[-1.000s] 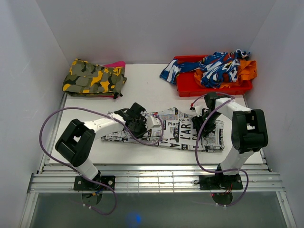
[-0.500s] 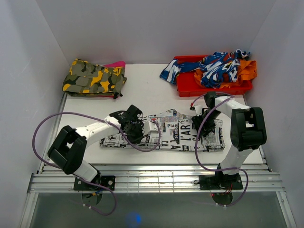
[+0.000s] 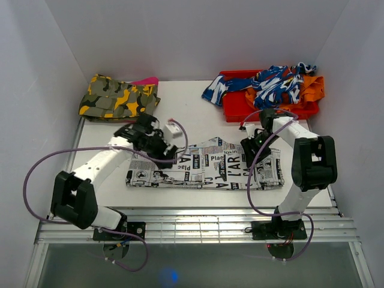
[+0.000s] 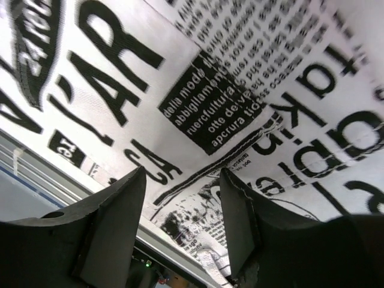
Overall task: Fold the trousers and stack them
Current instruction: Fold the trousers
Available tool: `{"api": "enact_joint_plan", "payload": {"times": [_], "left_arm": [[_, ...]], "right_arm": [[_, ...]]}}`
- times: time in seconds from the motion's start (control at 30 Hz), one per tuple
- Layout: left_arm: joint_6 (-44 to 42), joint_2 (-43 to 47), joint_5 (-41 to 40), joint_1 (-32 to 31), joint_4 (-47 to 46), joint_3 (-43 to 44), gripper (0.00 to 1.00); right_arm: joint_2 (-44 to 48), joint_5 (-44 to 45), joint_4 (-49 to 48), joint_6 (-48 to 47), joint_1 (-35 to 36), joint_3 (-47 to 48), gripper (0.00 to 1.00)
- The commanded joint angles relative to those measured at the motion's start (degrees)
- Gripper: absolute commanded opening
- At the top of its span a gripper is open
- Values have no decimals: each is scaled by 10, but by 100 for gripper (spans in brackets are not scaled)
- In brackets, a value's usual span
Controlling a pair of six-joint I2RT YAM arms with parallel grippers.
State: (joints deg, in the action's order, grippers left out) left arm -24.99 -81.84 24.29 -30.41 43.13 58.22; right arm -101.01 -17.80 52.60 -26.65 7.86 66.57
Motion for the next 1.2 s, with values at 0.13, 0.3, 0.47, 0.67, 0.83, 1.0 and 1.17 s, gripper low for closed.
{"api": "enact_joint_plan", "payload": {"times": [0.13,0.3,0.47,0.67,0.83,1.0,1.17], "left_arm": [[10,56,96,389,164,52,82],[-91,-46,165,601,238,43,70],[-140,-161,226,685,248,35,64],[-161,-219,260,679,212,8,64],[-237,-206,371,667,298,40,54],[-221,-198,404,590,305,41,40],[22,-221,405,542,106,34,38]], "right_arm": [[97,-86,49,-34,-11,67,65],[119,-87,72,-59,-52,42,70],[125,-75,92,-84,-71,31,70],[129,-118,105,-102,-93,37,66],[103,-204,127,-118,-41,123,49],[42,-267,143,-133,23,155,48],[-36,-284,149,-134,102,224,48]]}}
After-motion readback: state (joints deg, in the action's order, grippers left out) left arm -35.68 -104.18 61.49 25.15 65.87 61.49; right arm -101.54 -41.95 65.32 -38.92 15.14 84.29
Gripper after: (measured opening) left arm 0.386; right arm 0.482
